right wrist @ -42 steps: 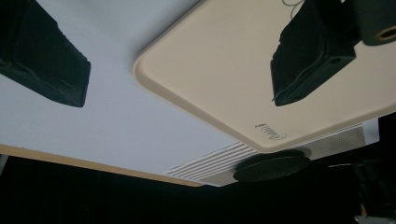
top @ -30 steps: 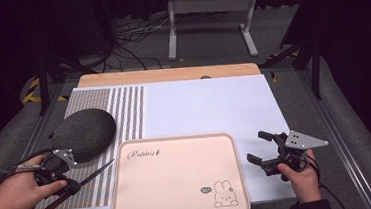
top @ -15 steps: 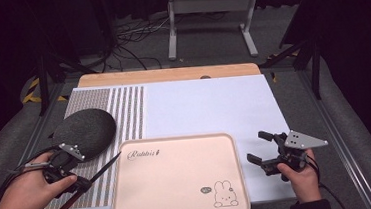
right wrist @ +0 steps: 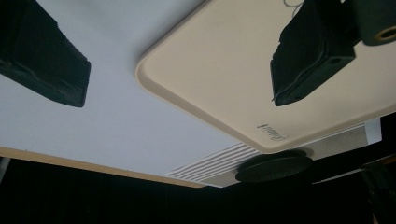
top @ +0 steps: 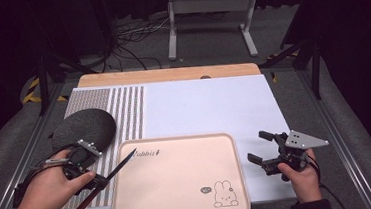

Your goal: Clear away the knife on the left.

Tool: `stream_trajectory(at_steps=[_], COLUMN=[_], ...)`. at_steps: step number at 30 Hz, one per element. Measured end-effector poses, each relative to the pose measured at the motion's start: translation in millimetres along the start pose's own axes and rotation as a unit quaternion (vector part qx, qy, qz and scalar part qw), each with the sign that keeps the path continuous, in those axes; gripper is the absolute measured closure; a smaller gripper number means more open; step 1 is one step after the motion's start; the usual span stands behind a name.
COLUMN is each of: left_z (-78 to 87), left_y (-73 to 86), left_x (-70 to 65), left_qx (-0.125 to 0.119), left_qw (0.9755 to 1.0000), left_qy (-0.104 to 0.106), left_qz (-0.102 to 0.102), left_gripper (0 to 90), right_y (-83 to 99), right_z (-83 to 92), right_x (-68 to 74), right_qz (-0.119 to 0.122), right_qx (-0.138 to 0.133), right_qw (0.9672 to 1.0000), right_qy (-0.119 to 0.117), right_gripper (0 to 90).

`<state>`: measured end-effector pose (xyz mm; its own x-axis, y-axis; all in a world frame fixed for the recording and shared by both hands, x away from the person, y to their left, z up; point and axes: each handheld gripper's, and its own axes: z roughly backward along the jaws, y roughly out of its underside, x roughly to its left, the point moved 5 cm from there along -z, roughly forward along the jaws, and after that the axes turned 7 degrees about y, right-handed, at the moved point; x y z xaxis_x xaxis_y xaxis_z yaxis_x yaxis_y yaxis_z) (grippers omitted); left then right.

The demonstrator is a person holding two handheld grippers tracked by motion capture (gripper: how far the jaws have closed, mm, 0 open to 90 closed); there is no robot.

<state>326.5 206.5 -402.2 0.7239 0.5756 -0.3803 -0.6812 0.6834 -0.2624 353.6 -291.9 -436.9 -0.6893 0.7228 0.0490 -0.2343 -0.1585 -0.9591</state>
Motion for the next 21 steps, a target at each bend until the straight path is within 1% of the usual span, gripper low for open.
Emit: stream_trajectory(at_steps=[1, 3, 5, 6, 7, 8, 10, 12, 20, 21], left_z=[-2.5, -6.9, -13.5, -13.5, -17.4, -17.4, -21.5, -23.5, -32.6, -34.8], left_y=[-2.3, -5.7, -11.1, -11.1, -15.3, -15.3, -19.7, -23.0, -32.0, -32.8], left_x=[-0.7, -3.1, -8.4, -8.4, -11.7, -11.7, -15.9, -18.0, -26.2, -27.9], left_qx=[-0.004, 0.0, 0.005, 0.005, 0.004, 0.004, 0.008, 0.009, 0.009, 0.01], left_qw=[1.0, 1.0, 0.9999, 0.9999, 0.9999, 0.9999, 0.9998, 0.9998, 0.9993, 0.9993], left_qy=[0.0, 0.005, 0.009, 0.009, 0.013, 0.013, 0.018, 0.015, 0.03, 0.034], left_qz=[0.0, -0.001, -0.003, -0.003, -0.009, -0.009, -0.01, -0.011, -0.019, -0.015], left_gripper=[77.9, 77.9, 77.9, 77.9, 77.9, 77.9, 77.9, 77.8, 77.9, 77.8], right_y=[0.1, 0.1, -0.1, -0.1, -0.3, -0.3, -0.3, -0.2, -0.2, -0.1], right_z=[0.1, 0.3, 0.8, 0.8, 1.2, 1.2, 1.3, 1.1, 2.4, 2.4], right_x=[0.0, -0.4, -0.5, -0.5, -0.5, -0.5, -0.4, -0.3, -1.6, -2.0], right_qz=[0.0, 0.0, -0.001, -0.001, -0.001, -0.001, 0.0, 0.0, 0.0, 0.001], right_qx=[0.0, 0.0, -0.001, -0.001, -0.002, -0.002, -0.002, -0.001, -0.001, 0.0], right_qw=[1.0, 1.0, 1.0, 1.0, 1.0, 1.0, 1.0, 1.0, 1.0, 1.0], right_qy=[0.0, 0.0, 0.0, 0.0, 0.0, 0.0, 0.0, -0.001, 0.001, 0.001], right_gripper=[5.8, 5.8, 5.9, 5.9, 5.9, 5.9, 5.9, 5.9, 5.9, 5.9])
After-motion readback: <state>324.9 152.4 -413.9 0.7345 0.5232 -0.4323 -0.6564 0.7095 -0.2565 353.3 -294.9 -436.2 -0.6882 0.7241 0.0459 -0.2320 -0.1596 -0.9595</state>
